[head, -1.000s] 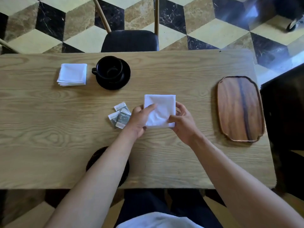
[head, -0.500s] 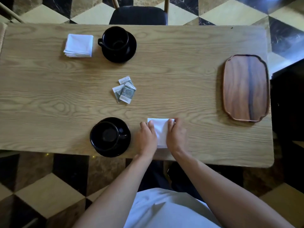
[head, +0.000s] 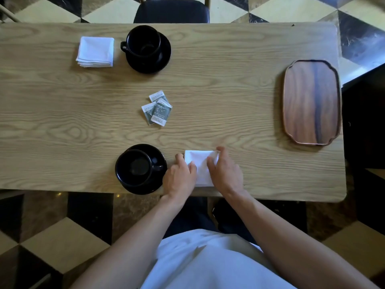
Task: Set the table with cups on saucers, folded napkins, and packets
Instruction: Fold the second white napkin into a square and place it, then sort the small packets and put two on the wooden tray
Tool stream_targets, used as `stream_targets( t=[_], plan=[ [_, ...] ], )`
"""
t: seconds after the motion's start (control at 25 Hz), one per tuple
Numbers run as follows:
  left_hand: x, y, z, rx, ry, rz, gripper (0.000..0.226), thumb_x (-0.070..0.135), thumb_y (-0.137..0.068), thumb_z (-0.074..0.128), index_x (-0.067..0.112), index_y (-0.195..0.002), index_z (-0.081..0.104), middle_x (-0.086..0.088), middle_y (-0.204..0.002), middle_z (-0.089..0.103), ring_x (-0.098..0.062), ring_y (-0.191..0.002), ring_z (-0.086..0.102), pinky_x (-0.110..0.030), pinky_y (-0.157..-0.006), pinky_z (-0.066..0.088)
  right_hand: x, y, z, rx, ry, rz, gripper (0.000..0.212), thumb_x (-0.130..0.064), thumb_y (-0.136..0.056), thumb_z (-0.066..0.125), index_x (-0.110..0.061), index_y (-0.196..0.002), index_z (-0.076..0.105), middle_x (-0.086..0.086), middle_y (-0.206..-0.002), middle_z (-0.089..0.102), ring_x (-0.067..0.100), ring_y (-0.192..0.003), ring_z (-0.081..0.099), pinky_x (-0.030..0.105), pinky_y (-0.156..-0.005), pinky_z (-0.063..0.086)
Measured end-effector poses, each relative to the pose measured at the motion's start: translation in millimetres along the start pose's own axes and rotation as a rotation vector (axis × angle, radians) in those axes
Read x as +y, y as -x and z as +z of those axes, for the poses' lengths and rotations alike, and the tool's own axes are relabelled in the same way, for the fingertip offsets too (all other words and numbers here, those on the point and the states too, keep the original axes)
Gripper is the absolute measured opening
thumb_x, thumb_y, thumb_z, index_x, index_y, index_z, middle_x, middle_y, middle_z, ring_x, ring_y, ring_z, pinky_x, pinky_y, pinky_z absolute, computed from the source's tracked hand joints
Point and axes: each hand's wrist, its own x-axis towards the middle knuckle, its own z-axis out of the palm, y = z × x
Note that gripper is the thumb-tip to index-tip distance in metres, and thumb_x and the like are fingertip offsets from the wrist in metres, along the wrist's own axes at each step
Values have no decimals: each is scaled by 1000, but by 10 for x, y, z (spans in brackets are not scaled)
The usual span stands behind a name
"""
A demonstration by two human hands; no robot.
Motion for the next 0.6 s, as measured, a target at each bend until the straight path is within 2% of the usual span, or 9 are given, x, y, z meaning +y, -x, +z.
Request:
stream_targets(
  t=[0.04, 0.12, 0.2, 0.28, 0.36, 0.48, 0.6],
  plan=[
    [-15, 36, -13, 7, -14, 14, 47, 39, -97, 50, 6, -130, 44, -21, -111, 68, -41, -97, 67, -41, -65, 47, 20, 24, -19, 14, 33, -42, 47, -45, -99, 45, -25, -142, 40, 5, -125, 61, 33, -98, 67, 36, -69, 44],
    [-44, 121, -10, 47, -19, 74, 60, 34, -91, 60, 3, -139, 40, -19, -121, 57, -38, -104, 63, -43, -72, 53, 73, 95, -64, 74, 67, -160, 47, -38, -96, 53, -25, -140, 44, 5, -125, 46, 26, -100, 59, 34, -72, 50],
    [-73, 199, 41, 115, -89, 237, 69, 29, -84, 66, 1, -142, 41, -19, -128, 51, -38, -112, 57, -45, -84, 54, 162, 146, -95, 98, 112, -331, 52, -29, -89, 62, -20, -139, 51, 10, -129, 45, 28, -108, 53, 38, -89, 51],
    [-110, 256, 127, 137, -214, 411, 72, 27, -88, 57, 1, -151, 35, -24, -151, 40, -42, -138, 41, -49, -107, 43, 276, 171, -91, 52, 183, -454, 63, -23, -82, 68, -13, -142, 53, 17, -138, 47, 34, -116, 51, 44, -102, 47],
    [-164, 245, 205, 76, -285, 487, 70, 28, -97, 43, 1, -158, 22, -22, -167, 13, -37, -155, 11, -53, -121, 25, 357, 169, -91, -9, 269, -452, 73, -24, -78, 68, -11, -147, 47, 16, -145, 45, 35, -119, 50, 47, -104, 45],
    [-241, 180, 264, -68, -356, 460, 72, 37, -105, 32, 2, -159, 1, -17, -167, -13, -31, -155, -12, -55, -124, 12, 422, 155, -102, -49, 394, -458, 81, -28, -76, 66, -13, -152, 41, 13, -150, 42, 34, -118, 51, 46, -100, 46],
    [-208, 190, 215, -141, -364, 443, 72, 37, -106, 28, 3, -159, -6, -17, -165, -21, -31, -154, -20, -55, -125, 5, 388, 141, -130, -61, 379, -444, 79, -25, -75, 66, -14, -149, 45, 14, -149, 43, 34, -120, 50, 46, -102, 43]
  ],
)
